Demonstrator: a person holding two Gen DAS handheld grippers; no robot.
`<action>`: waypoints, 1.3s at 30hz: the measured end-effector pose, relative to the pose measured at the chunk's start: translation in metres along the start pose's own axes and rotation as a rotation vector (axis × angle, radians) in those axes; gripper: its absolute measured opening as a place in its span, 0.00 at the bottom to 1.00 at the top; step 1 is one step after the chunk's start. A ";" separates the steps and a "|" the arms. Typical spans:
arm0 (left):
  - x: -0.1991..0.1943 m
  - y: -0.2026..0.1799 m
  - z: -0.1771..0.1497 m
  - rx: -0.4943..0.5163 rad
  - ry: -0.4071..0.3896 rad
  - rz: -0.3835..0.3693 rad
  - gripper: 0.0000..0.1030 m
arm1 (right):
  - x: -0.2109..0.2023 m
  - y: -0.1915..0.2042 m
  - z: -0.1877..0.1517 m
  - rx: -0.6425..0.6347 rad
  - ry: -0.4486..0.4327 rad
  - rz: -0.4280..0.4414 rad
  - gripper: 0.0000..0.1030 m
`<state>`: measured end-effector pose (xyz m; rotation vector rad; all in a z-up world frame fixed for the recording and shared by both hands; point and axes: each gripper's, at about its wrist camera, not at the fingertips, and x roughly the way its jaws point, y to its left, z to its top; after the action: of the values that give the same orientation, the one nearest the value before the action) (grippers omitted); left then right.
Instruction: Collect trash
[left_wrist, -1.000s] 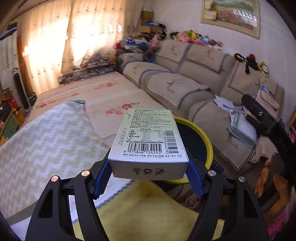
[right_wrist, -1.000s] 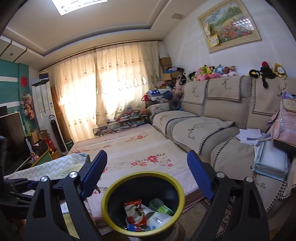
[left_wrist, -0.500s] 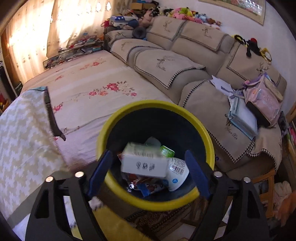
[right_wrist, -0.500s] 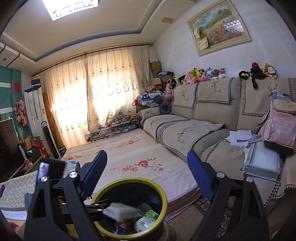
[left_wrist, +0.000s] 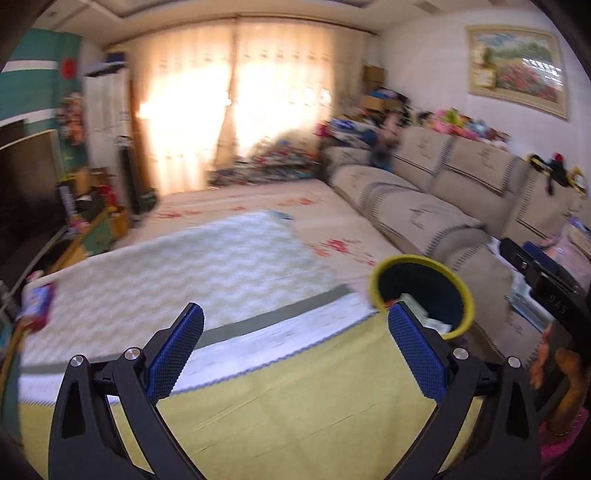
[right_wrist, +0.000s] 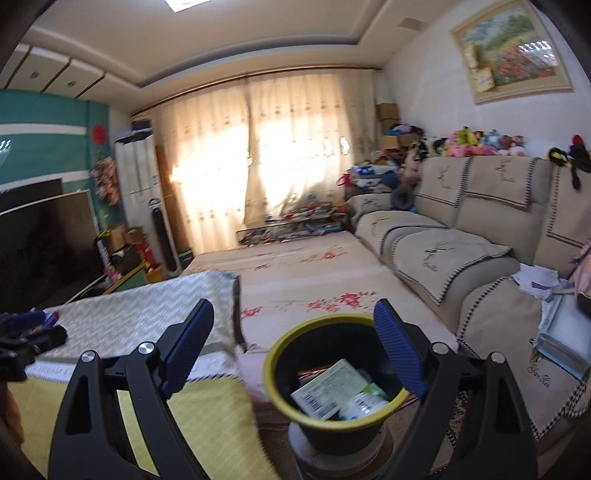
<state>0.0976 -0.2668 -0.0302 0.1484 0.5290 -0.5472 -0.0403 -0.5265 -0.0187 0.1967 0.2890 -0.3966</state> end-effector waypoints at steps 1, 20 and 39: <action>-0.011 0.011 -0.006 -0.016 -0.014 0.034 0.95 | -0.003 0.009 -0.002 -0.011 0.007 0.023 0.82; -0.166 0.095 -0.076 -0.198 -0.082 0.289 0.95 | -0.071 0.082 -0.002 -0.143 0.053 0.192 0.91; -0.215 0.084 -0.095 -0.202 -0.127 0.355 0.95 | -0.085 0.074 -0.005 -0.102 0.087 0.204 0.92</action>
<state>-0.0549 -0.0719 -0.0011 0.0133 0.4189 -0.1544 -0.0862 -0.4284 0.0131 0.1418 0.3703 -0.1706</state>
